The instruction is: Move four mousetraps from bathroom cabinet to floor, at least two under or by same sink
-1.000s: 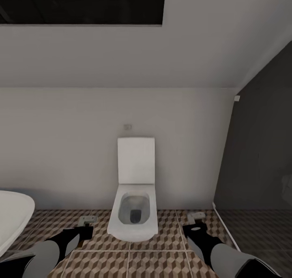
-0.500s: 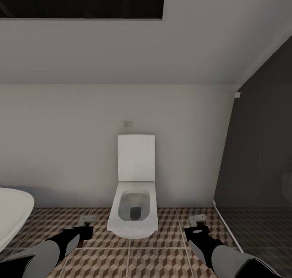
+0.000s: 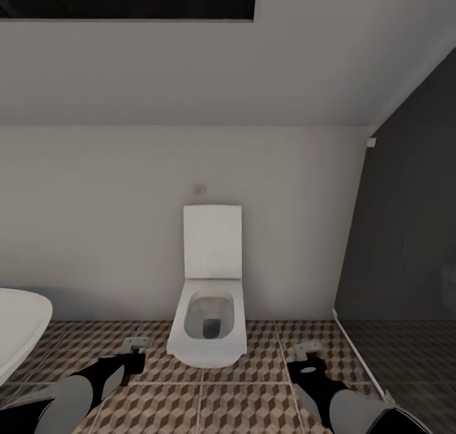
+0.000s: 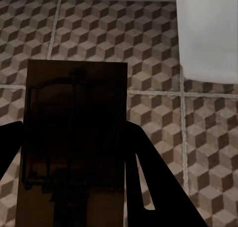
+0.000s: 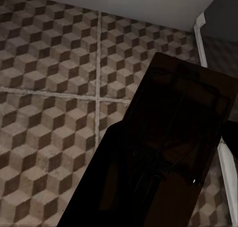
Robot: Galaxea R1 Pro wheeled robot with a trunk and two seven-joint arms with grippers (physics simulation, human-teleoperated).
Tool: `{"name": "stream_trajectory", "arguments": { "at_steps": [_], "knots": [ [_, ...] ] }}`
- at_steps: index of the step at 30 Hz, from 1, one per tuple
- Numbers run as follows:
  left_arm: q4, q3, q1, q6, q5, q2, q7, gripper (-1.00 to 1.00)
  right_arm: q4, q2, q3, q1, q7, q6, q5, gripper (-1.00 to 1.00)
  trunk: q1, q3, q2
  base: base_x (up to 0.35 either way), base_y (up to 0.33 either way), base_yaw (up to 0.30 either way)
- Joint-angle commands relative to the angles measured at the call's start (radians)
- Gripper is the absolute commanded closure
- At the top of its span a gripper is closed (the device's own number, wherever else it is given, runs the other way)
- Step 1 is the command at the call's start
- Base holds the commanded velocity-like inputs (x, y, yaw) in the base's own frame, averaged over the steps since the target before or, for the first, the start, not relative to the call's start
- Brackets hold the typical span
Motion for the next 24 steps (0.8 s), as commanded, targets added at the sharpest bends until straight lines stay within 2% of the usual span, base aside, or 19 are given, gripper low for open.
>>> {"name": "stream_trajectory", "arguments": {
  "at_steps": [1,8,24],
  "knots": [
    [-0.001,0.009,-0.001,0.004,-0.013,0.000,-0.003,1.00,0.007,0.008,0.010,0.004,-0.004,-0.006,-0.008,1.00,0.004,-0.004,-0.008,0.000,0.000,0.000],
    [0.000,0.007,-0.001,0.004,-0.013,-0.001,-0.002,1.00,0.020,0.025,0.009,0.011,-0.004,-0.022,-0.008,1.00,0.031,-0.026,-0.057,0.000,0.000,0.000],
    [0.001,0.008,-0.001,0.003,-0.012,0.001,-0.001,1.00,0.021,0.023,0.009,0.012,-0.004,-0.024,-0.006,1.00,0.092,-0.076,-0.169,0.000,0.000,0.000]
  ]
}}
